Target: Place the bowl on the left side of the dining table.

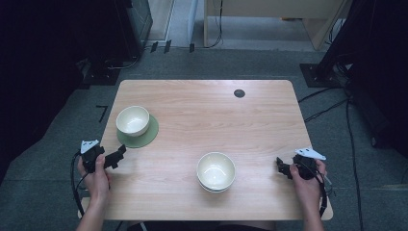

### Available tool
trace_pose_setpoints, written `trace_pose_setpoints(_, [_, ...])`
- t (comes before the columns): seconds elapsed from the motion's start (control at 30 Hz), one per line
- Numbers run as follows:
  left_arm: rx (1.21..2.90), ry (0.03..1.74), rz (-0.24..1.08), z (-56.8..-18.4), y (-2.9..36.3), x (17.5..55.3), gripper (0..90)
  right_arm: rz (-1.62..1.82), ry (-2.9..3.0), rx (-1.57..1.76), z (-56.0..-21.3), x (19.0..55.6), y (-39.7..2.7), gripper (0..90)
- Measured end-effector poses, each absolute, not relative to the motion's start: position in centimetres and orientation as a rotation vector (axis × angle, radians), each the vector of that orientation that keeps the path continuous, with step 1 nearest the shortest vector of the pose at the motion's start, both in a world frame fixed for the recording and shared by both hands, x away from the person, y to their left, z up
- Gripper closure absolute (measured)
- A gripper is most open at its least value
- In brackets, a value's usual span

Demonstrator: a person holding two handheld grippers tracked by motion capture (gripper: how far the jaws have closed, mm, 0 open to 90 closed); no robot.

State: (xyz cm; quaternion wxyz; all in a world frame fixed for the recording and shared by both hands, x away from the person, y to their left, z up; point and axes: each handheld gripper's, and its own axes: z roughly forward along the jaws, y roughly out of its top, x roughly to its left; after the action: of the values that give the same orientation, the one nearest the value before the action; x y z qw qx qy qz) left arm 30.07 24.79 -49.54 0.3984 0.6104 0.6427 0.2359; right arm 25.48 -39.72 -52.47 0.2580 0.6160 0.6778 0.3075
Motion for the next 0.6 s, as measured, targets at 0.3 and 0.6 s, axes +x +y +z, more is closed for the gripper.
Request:
trace_pose_setpoints(0.3, [1.571, 1.631, 0.597, -50.4, 25.0, 28.7, 8.4, 0.834, 1.838, 1.67, -52.5, 25.5, -39.7, 15.4])
trace_pose_setpoints(0.6, [1.59, 1.646, 0.591, -51.0, 25.4, 27.4, 8.4, 0.834, 1.838, 1.67, -52.5, 25.5, -39.7, 15.4])
